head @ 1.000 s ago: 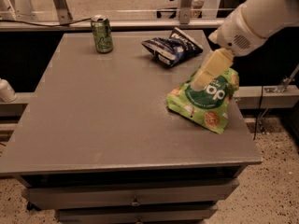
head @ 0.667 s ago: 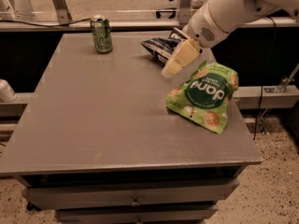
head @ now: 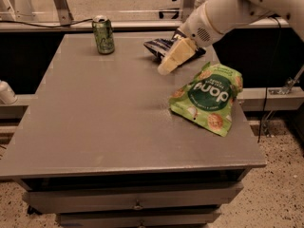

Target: Pick green can

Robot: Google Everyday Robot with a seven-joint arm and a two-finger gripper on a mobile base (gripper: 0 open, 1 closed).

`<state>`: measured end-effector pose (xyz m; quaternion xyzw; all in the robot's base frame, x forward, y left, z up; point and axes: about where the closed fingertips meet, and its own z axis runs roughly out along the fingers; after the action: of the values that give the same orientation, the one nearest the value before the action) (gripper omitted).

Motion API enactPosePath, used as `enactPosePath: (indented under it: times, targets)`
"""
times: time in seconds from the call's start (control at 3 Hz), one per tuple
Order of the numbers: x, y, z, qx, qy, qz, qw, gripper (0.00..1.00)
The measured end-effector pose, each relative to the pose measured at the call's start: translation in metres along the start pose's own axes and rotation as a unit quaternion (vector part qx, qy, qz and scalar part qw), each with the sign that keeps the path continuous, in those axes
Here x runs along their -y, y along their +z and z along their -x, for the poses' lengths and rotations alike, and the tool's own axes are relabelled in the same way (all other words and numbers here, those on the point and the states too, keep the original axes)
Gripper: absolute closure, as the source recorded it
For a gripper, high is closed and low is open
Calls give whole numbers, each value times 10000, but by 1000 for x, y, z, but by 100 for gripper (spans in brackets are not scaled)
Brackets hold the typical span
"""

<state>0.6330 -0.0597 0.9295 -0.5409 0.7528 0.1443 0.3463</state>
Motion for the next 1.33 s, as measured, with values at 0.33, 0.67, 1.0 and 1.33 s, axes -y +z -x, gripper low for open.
enactPosePath:
  times: [0.33, 0.67, 1.0, 1.33]
  targets:
    - [27, 30, 20, 457, 63, 5, 9989, 0]
    - [55, 60, 48, 950, 123, -12, 9954, 0]
    - [76, 91, 78, 1327, 168, -50, 9910, 0]
    - [98, 124, 108, 1539, 191, -235, 9876, 0]
